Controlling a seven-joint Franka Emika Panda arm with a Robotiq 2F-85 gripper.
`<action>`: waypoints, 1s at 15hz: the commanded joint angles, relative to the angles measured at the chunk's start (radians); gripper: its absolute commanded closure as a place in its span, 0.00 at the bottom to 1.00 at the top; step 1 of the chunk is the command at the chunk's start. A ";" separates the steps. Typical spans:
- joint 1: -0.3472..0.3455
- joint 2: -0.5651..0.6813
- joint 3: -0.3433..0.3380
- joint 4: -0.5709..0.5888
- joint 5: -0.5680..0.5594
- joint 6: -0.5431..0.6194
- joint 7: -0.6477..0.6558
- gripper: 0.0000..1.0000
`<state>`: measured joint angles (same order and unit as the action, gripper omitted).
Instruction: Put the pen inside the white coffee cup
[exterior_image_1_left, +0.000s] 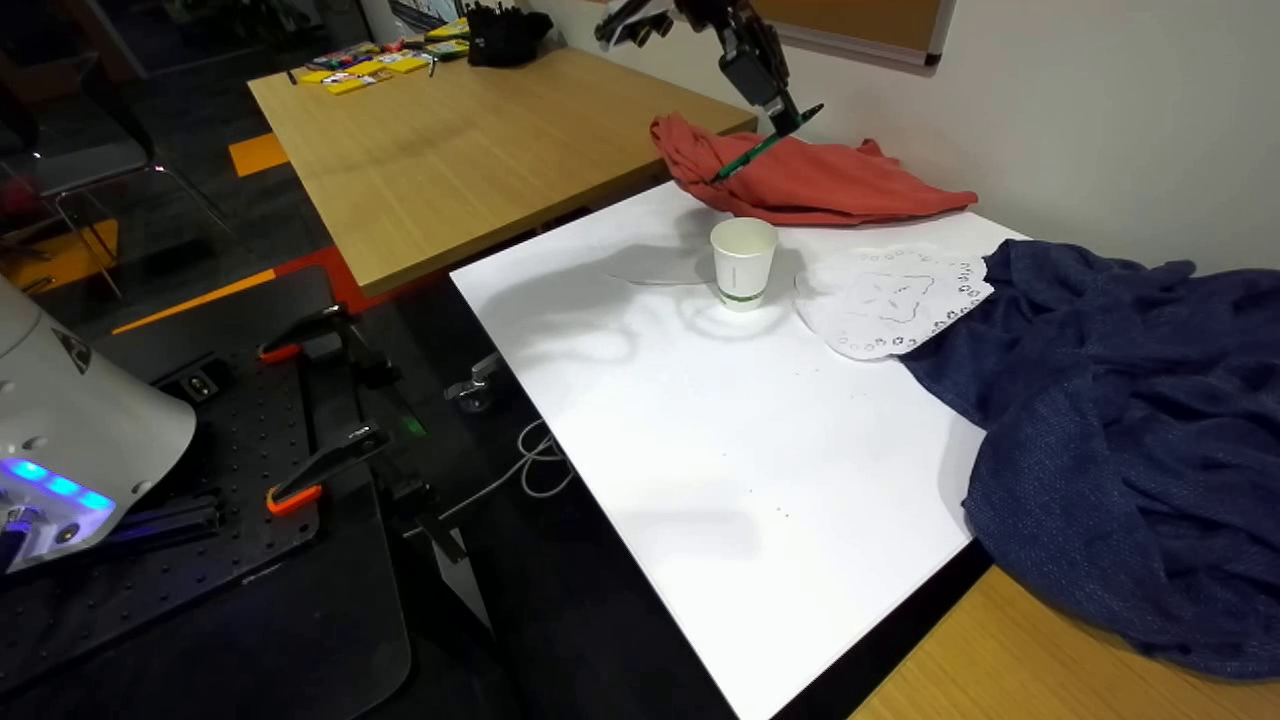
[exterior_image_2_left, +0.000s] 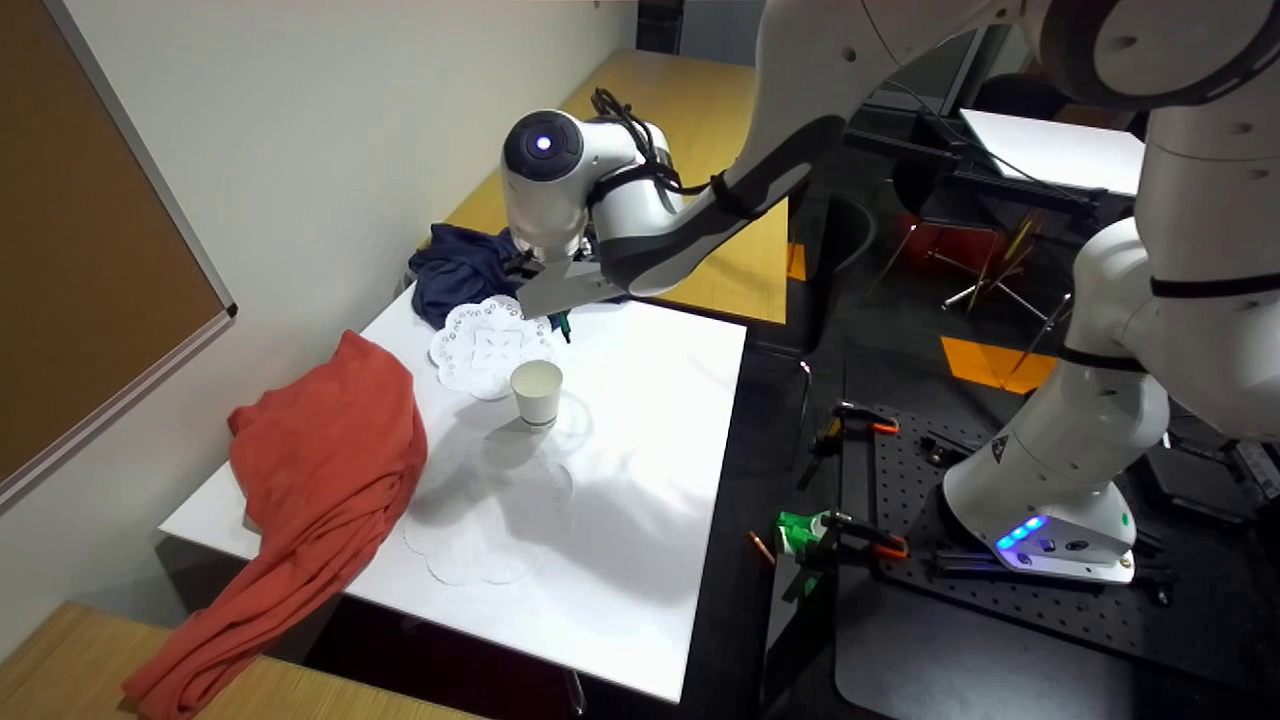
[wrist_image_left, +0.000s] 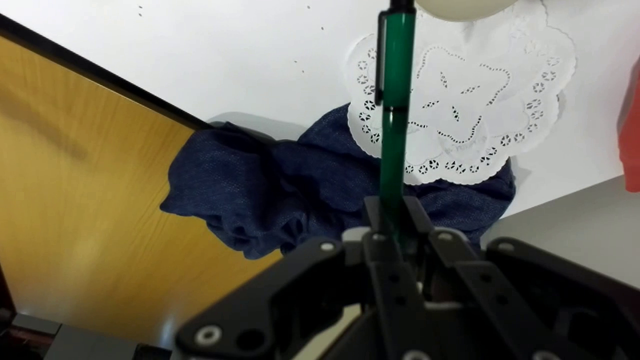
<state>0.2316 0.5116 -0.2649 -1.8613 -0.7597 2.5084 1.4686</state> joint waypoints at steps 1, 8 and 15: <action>-0.015 0.001 0.013 0.008 -0.030 -0.027 0.031 0.97; 0.031 0.069 0.016 0.097 -0.292 -0.244 0.394 0.97; 0.036 0.143 0.143 0.175 -0.471 -0.524 0.578 0.97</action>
<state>0.2630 0.6134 -0.1608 -1.7409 -1.1744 2.0878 1.9864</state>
